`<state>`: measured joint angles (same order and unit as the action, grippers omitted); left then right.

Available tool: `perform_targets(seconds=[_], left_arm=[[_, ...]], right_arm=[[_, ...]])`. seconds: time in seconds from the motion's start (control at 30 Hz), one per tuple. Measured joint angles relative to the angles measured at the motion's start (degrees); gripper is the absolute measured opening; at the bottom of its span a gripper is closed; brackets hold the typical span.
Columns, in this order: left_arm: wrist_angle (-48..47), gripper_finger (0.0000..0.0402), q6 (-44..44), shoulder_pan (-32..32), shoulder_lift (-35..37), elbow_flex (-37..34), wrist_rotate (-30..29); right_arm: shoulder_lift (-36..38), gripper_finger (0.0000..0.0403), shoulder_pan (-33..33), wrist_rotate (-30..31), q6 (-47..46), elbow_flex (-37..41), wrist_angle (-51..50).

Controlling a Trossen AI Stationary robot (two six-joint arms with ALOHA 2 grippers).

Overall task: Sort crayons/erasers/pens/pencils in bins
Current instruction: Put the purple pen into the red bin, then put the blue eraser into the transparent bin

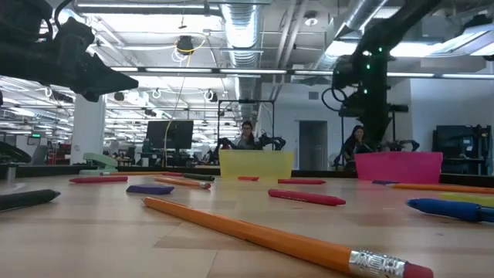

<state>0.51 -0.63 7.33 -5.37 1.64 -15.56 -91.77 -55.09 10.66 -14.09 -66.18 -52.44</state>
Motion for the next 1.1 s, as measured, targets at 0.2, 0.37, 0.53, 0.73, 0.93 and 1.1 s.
perform_targets(seconds=[0.2, 0.37, 0.53, 0.73, 0.93, 1.1], left_arm=[[0.0, 0.0, -0.02, 0.0, 0.0, -0.01, -0.02], [-0.01, 0.0, 0.0, 0.0, 0.0, -0.01, -0.02], [0.0, 0.0, -0.01, -0.01, 0.0, -0.02, -0.02], [0.0, 0.0, -0.02, 0.0, 0.0, -0.01, -0.02], [0.0, 0.0, 0.0, 0.0, 0.0, -0.01, -0.02], [0.0, 0.0, 0.0, -0.01, 0.0, -0.02, -0.02]], right_arm=[[-5.25, 0.0023, -2.69, -1.72, 1.98, 0.56, 0.78], [-8.57, 0.0027, -4.08, -1.88, 2.19, 0.53, 1.05], [-10.38, 0.0025, -5.5, -3.53, 2.62, 0.51, 1.32], [-10.68, 0.0054, -5.75, -3.7, 2.6, 0.49, 1.62], [-10.68, 0.0086, -5.7, -3.43, 2.58, 0.49, 1.55], [-9.48, 0.0098, -5.05, -2.87, 3.71, 0.49, 1.73]])
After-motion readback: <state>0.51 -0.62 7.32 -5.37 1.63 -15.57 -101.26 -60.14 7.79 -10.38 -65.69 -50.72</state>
